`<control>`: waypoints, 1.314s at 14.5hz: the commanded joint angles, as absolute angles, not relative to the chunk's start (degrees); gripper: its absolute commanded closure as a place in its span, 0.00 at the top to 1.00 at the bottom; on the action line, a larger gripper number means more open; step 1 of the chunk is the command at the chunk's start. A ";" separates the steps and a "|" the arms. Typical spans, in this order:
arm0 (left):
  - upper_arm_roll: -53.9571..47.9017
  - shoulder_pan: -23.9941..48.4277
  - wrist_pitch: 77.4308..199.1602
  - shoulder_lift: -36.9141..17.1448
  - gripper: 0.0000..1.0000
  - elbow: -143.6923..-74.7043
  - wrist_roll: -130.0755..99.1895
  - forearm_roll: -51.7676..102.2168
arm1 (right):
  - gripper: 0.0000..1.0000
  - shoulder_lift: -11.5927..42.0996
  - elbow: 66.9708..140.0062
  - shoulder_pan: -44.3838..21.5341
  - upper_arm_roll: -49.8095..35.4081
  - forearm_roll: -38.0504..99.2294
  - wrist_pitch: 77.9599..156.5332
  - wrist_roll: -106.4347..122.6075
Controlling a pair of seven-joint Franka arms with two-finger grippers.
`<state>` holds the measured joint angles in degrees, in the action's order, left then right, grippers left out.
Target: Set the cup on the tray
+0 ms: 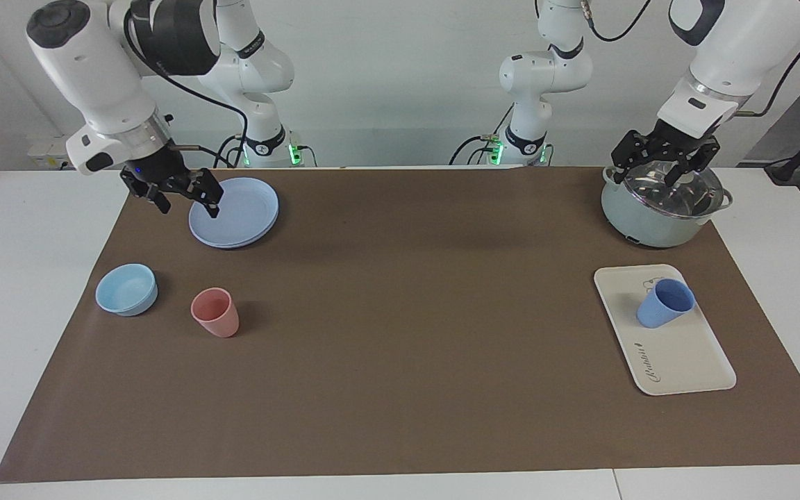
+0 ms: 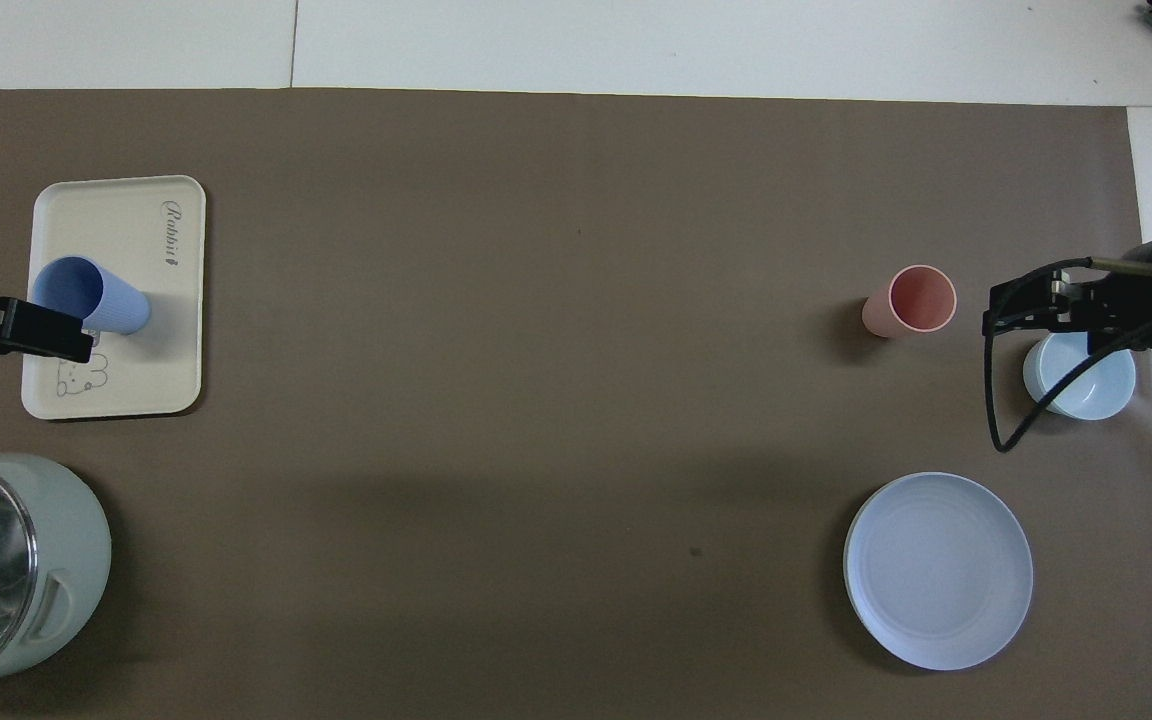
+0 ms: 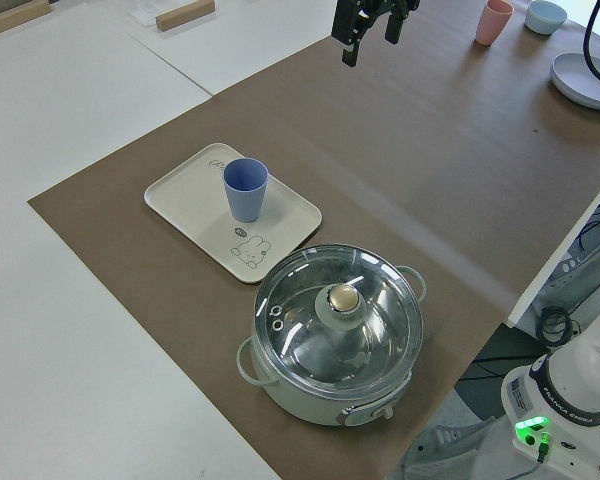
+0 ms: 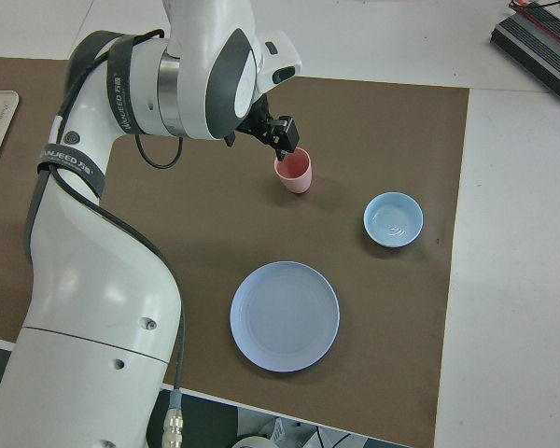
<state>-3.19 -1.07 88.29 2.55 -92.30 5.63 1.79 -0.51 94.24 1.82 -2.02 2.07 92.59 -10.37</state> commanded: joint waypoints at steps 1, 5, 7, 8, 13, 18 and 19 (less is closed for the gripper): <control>-2.90 -1.14 89.21 3.60 1.00 -93.69 5.01 2.37 | 0.99 0.45 90.00 2.29 -3.86 -0.35 88.77 -9.05; -2.90 -1.05 89.21 3.60 1.00 -93.69 5.01 2.37 | 0.99 -2.98 94.30 2.37 -5.01 -0.35 87.36 -8.09; -2.90 -1.05 89.21 3.60 1.00 -93.69 5.01 2.37 | 0.99 -2.81 94.31 2.63 -4.92 -0.26 89.64 -5.47; -2.90 -1.05 89.21 3.60 1.00 -93.69 5.01 2.37 | 0.99 -2.81 94.31 2.64 -4.92 -0.26 89.65 -4.84; -2.90 -1.05 89.21 3.60 1.00 -93.69 5.01 2.37 | 0.99 -2.81 94.04 3.16 -4.92 -0.26 89.12 -4.48; -2.90 -1.05 89.12 3.60 1.00 -93.69 5.01 2.37 | 0.99 -2.90 94.13 2.99 -4.92 -0.26 88.77 -4.75; -2.90 -1.05 89.21 3.60 1.00 -93.69 5.01 2.37 | 0.99 -2.90 94.13 3.08 -4.92 -0.26 88.77 -4.75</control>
<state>-3.11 -1.08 88.29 2.55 -92.31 5.58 1.79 -1.42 92.43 2.49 -4.48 1.03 88.33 -6.07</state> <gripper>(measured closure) 0.000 0.004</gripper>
